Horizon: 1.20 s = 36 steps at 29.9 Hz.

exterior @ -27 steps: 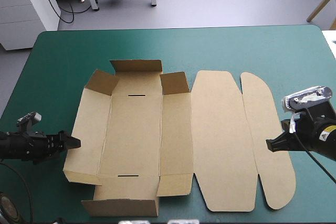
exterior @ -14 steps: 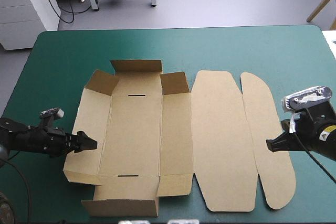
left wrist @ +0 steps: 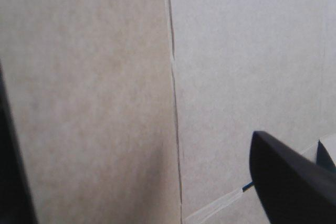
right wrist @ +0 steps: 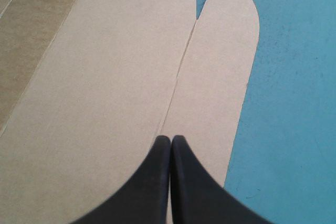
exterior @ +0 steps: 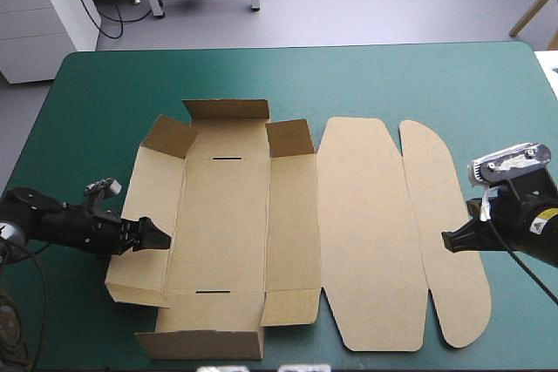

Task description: Fold the box

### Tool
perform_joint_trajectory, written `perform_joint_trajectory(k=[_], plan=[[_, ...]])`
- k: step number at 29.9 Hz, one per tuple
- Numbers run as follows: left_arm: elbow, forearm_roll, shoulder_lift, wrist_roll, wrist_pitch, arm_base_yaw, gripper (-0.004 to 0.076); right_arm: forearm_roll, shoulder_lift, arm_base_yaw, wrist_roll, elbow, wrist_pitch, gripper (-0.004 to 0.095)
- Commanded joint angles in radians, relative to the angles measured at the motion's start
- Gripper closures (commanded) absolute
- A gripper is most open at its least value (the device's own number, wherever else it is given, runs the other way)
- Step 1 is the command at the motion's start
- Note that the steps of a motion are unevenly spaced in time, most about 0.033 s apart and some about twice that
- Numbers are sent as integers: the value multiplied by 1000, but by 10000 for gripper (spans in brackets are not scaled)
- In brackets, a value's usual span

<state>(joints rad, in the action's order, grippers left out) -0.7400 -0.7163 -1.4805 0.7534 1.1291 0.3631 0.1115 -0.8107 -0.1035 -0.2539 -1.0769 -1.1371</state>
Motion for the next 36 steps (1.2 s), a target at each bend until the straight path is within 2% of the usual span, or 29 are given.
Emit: perform_joint_trajectory(k=[1,4,8,10,17,24,28,30,36], plan=[[-4,-36,-29,0,-7,-5,219,4,6,6,-6,-20,45,927],[-4,-41,-31,-5,-7,-5,367,4,6,6,-6,-20,39,927],[-6,-60,-31,-1,-13,-5,634,4,6,6,-6,-20,42,927],[-6,-67,-31,19,-27,-5,729,4,6,6,-6,-20,43,927],[-21,-88,-31,29,-40,-5,734,4,6,6,-6,-20,51,927],[-113,-29,-23,33,50,-25,734,4,6,6,-6,-20,61,927],[-196,19,-3,38,53,-92,734,4,6,6,5,-20,98,927],[-250,38,3,44,15,-140,734,4,6,6,5,-20,106,927],[-413,123,9,44,-192,-309,734,4,6,6,9,-20,108,927]])
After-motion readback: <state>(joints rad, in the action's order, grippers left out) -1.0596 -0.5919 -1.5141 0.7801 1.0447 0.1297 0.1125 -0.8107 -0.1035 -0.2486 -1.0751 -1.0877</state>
